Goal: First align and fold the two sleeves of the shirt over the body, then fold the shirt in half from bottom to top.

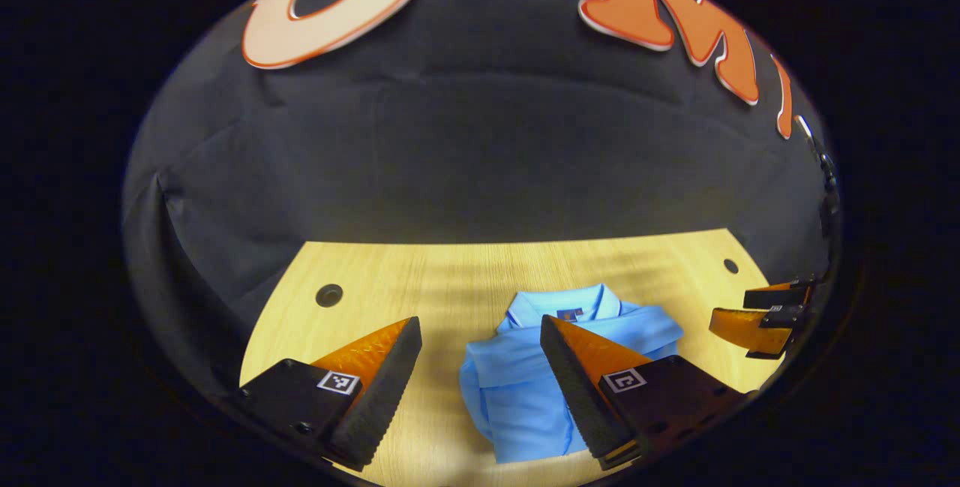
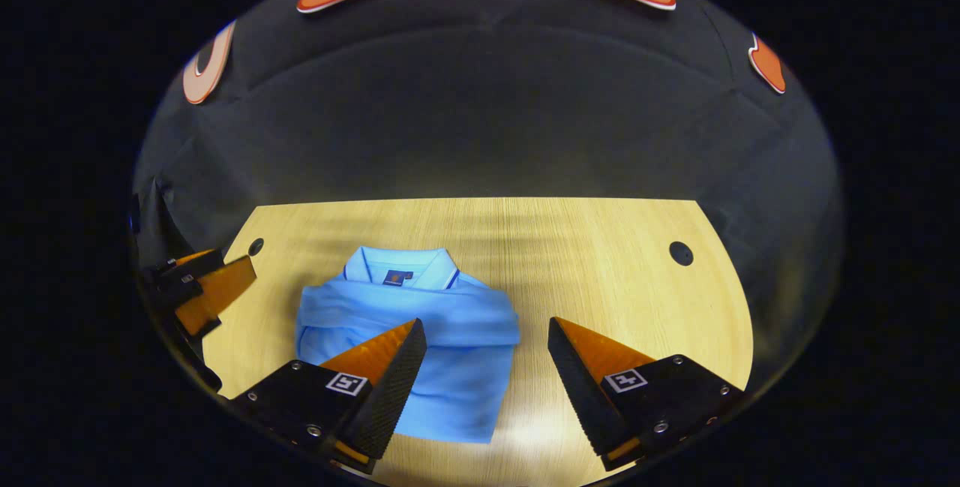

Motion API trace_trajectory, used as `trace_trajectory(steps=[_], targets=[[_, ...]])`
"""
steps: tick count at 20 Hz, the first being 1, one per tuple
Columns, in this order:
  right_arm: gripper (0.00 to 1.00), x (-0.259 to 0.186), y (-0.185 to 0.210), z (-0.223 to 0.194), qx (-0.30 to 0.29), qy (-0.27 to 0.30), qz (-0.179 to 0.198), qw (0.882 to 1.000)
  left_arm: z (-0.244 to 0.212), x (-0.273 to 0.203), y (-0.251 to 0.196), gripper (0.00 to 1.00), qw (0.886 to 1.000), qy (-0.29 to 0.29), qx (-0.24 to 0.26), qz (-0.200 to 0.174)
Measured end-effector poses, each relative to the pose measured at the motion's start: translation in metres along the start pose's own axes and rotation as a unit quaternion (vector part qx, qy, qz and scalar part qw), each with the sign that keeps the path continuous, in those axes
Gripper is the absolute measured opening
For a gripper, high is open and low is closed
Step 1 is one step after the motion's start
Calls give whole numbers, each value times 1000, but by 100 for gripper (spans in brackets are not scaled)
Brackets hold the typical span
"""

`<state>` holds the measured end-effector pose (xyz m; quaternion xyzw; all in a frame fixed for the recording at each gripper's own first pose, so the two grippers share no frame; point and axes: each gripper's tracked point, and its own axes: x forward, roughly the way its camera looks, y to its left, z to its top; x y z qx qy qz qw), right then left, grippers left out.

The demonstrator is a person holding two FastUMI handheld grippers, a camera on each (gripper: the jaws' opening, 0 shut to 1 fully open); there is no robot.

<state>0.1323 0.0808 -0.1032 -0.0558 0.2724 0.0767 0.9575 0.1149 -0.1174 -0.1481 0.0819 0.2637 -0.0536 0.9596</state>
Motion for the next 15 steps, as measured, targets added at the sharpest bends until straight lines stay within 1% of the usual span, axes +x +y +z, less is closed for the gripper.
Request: trace_trajectory(steps=[5, 7, 9, 12, 15], targets=[[99, -70, 11, 15, 2, -65, -3, 998, 24, -78, 30, 100, 998, -53, -11, 8], [98, -97, 16, 21, -8, -101, -10, 995, 31, -109, 39, 100, 997, -73, -10, 5], [98, -126, 25, 24, -15, -139, -7, 990, 29, -140, 44, 100, 996, -84, 2, -1], [98, -157, 34, 15, -20, -168, -10, 986, 32, -175, 53, 100, 994, -110, 3, -9], [98, -183, 39, 0, -19, -180, -17, 983, 29, -199, 62, 100, 992, -125, -7, -17]])
